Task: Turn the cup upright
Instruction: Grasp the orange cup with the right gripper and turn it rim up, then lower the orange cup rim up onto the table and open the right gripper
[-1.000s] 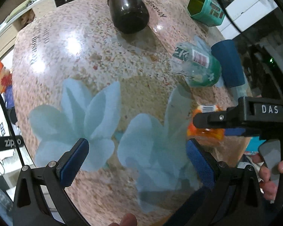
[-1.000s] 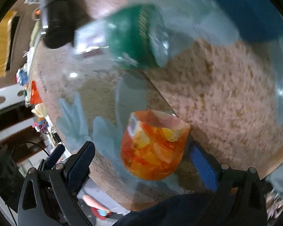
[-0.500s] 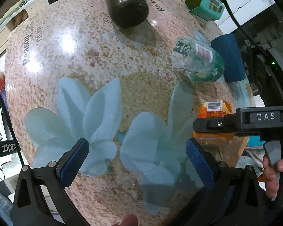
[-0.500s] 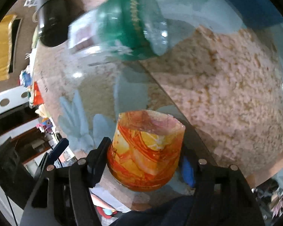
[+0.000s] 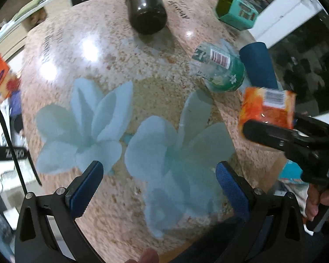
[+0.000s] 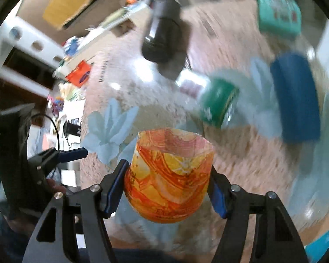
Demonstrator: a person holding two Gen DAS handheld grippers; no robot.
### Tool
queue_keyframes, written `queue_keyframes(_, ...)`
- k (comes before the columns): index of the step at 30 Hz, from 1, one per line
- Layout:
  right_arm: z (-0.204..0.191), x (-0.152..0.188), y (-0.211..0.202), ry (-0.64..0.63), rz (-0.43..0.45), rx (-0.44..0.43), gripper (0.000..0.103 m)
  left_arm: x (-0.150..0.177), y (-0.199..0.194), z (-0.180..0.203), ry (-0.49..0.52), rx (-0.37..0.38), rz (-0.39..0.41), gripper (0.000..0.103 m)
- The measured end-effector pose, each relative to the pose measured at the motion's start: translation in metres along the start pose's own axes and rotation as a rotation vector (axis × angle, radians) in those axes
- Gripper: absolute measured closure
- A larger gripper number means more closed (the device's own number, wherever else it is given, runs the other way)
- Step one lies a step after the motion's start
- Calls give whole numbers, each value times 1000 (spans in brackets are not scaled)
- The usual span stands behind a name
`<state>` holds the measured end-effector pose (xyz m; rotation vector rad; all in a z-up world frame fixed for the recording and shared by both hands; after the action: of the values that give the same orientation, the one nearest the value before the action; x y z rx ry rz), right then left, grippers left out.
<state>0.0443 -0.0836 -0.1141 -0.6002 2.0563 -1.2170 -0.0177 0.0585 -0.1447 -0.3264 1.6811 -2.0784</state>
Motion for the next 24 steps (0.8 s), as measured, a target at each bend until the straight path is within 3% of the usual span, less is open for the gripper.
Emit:
queue_keyframes(4, -1, 12, -9, -177, 98, 45, 38, 17, 0, 5, -61, -60, 7, 0)
queue_keyframes(10, 8, 36, -4, -393, 247, 72, 38, 41, 10, 17, -93, -50, -28, 0)
queue_keyframes(17, 28, 57, 28, -557, 277, 47, 38, 62, 34, 20, -128, -15, -31, 0)
queue_keyframes(24, 36, 65, 44, -593, 279, 5, 38, 74, 54, 24, -165, -24, -7, 0)
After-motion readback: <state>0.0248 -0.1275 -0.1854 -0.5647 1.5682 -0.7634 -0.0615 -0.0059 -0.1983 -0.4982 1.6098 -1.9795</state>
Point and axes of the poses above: each gripper's, at about its wrist camera, not at the fingertips, and y roughly the way its jaws point, z to its right, x to its underside, the point moved 2 cm from there along y, roughly the way its jaws point, and after that the axes turned 12 degrees about -y, right-handed, at the moved point
